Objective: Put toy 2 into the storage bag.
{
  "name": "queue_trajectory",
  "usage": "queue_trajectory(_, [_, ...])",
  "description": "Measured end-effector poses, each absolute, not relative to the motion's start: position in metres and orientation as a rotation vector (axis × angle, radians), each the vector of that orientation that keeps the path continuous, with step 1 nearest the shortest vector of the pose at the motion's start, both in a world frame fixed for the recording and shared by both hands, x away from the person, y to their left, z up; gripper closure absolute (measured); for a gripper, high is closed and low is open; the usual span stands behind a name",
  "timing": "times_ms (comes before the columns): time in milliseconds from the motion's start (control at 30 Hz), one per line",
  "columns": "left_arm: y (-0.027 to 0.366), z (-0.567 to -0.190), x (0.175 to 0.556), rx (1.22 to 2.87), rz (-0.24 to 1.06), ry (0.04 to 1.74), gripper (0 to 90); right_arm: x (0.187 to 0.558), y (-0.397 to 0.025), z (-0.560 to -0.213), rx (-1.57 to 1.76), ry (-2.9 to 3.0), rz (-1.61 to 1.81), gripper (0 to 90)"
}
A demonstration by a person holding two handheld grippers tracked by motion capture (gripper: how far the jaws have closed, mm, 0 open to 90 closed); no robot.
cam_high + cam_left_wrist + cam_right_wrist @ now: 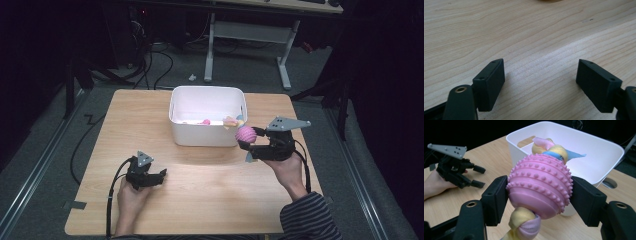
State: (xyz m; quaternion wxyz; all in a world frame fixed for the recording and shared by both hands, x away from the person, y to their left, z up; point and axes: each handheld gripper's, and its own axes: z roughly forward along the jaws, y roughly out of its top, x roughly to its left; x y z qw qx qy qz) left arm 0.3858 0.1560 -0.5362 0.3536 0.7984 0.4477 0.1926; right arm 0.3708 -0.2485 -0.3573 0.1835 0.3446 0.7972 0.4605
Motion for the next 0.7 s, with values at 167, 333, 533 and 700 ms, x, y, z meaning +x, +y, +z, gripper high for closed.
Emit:
queue_trajectory(167, [0.156, -0.536, 0.386, 2.065, 0.498, 1.157, 23.2, 0.383, -0.253, -0.346, 0.979, 2.235, 1.295, 33.7])
queue_trajectory(333, [0.156, -0.536, 0.386, 2.065, 0.498, 1.157, 23.2, 0.398, -0.255, -0.337, 0.986, 2.223, 1.287, 33.7])
queue_trajectory(533, [0.156, -0.536, 0.386, 2.063, 0.5, 1.158, 23.2, 0.411, -0.252, -0.331, 0.986, 2.226, 1.269, 33.7])
queue_trajectory(700, [0.156, -0.536, 0.386, 2.063, 0.5, 1.158, 23.2, 0.423, -0.247, -0.325, 0.981, 2.239, 1.246, 33.8])
